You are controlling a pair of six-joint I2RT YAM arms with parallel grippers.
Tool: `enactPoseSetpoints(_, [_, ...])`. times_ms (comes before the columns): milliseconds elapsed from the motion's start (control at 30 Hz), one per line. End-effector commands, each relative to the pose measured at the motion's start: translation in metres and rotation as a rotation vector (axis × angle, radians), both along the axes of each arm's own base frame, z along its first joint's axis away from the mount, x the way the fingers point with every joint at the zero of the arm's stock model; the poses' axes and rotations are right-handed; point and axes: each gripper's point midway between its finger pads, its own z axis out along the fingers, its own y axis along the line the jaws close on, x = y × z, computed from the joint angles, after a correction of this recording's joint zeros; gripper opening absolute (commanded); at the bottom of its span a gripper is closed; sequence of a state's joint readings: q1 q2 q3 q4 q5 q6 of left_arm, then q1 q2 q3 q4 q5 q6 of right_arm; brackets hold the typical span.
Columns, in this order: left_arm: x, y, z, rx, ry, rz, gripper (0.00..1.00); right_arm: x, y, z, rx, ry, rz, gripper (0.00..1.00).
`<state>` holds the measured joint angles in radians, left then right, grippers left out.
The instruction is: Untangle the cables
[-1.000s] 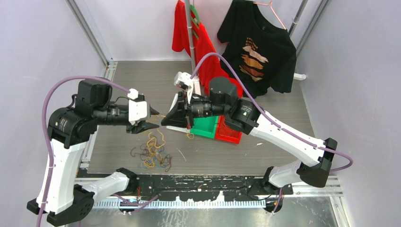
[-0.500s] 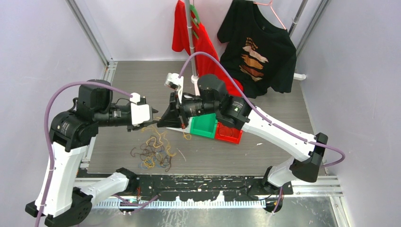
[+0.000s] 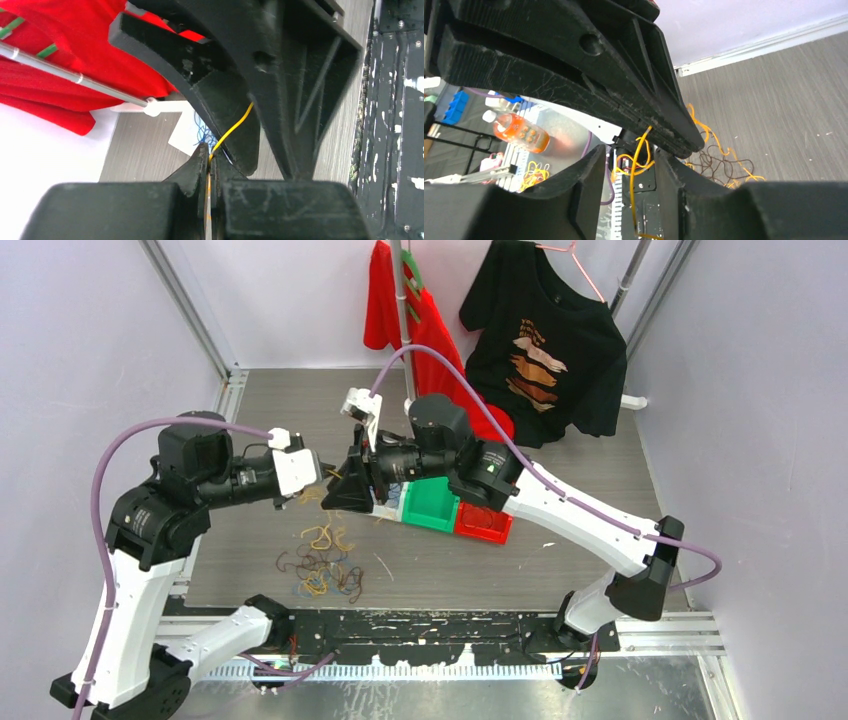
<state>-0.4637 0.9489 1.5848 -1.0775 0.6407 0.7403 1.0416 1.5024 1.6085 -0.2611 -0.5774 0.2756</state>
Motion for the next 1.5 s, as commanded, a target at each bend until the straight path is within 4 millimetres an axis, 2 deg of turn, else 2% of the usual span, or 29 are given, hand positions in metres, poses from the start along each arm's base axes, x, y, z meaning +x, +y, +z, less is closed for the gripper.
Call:
enactPoseSetpoints(0, [0.011,-0.006,0.021,-0.142,0.016,0.081,0.0,0.009,-0.016,0.061,0.185,-0.081,-0.107,0.56])
enactPoseSetpoints(133, [0.015,-0.007,0.032,-0.261,0.058,0.152,0.0,0.021,-0.051,0.102,0.363,-0.086,-0.184,0.69])
enactPoseSetpoints(300, [0.017,-0.009,0.065,-0.403,0.094,0.197,0.0,0.042,-0.113,0.134,0.559,-0.218,-0.427,0.72])
enactPoseSetpoints(400, [0.021,-0.008,0.086,-0.472,0.117,0.236,0.0,0.045,-0.141,0.135,0.625,-0.264,-0.539,0.68])
enactPoseSetpoints(500, [0.024,-0.007,0.105,-0.538,0.128,0.262,0.0,0.035,-0.149,0.13,0.676,-0.248,-0.517,0.65])
enactPoseSetpoints(567, [0.027,-0.005,0.117,-0.57,0.109,0.278,0.0,0.023,-0.15,0.135,0.735,-0.21,-0.463,0.64])
enactPoseSetpoints(633, [0.034,-0.001,0.125,-0.594,0.091,0.32,0.0,0.012,-0.146,0.141,0.803,-0.166,-0.383,0.61])
enactPoseSetpoints(700, [0.039,0.0,0.129,-0.599,0.091,0.337,0.0,0.011,-0.134,0.145,0.83,-0.111,-0.322,0.6])
enactPoseSetpoints(900, [0.042,-0.001,0.129,-0.63,0.127,0.36,0.0,0.019,-0.082,0.149,0.829,-0.093,-0.238,0.57])
enactPoseSetpoints(1067, [0.041,0.0,0.131,-0.643,0.143,0.363,0.0,0.032,-0.044,0.136,0.765,-0.154,-0.293,0.56])
enactPoseSetpoints(1267, [0.04,-0.002,0.126,-0.64,0.151,0.357,0.0,0.057,-0.027,0.126,0.766,-0.186,-0.408,0.55])
enactPoseSetpoints(1467, [0.043,-0.003,0.125,-0.637,0.154,0.358,0.0,0.071,-0.01,0.125,0.794,-0.177,-0.435,0.5])
